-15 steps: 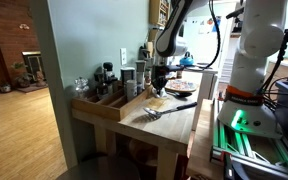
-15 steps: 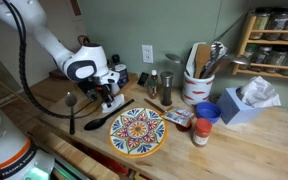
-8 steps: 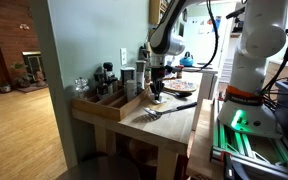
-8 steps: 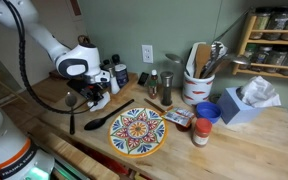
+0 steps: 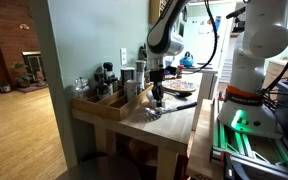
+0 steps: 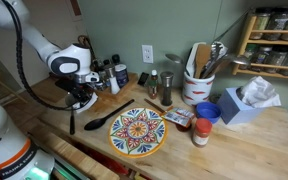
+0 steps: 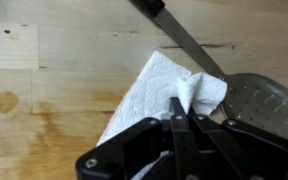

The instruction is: Use a tissue to wipe the wet part of the counter

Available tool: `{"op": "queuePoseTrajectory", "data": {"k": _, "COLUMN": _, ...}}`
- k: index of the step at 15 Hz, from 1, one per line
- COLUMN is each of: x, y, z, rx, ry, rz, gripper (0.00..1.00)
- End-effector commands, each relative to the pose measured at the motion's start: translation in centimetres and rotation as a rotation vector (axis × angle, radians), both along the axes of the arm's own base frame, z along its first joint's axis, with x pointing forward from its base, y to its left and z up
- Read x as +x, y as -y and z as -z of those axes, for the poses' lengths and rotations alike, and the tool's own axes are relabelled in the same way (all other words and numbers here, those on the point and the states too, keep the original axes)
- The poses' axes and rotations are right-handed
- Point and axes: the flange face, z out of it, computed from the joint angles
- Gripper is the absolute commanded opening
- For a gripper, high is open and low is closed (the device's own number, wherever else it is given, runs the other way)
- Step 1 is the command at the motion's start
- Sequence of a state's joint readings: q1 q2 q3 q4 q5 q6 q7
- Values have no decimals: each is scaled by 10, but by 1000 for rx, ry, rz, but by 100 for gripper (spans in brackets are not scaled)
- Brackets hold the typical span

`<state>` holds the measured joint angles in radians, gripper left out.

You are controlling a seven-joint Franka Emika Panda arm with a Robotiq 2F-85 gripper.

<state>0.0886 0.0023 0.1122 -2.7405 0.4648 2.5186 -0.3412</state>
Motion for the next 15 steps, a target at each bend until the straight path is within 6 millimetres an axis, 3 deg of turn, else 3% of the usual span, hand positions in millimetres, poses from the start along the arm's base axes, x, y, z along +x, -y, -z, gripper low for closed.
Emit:
{"op": "queuePoseTrajectory", "data": {"k": 1, "x": -13, "y": 12, "z": 19, "rx": -84, "ry": -53, "rz": 40, "gripper": 1}}
{"op": "queuePoseTrajectory", "data": {"k": 11, "x": -9, "y": 85, "z": 16, "rx": -321, "ry": -116, "rz": 296, "gripper": 1}}
{"op": "queuePoseTrajectory", "data": {"k": 15, "x": -11, "y": 101, "z": 15, "rx": -345, "ry": -126, "rz": 328, "gripper": 1}}
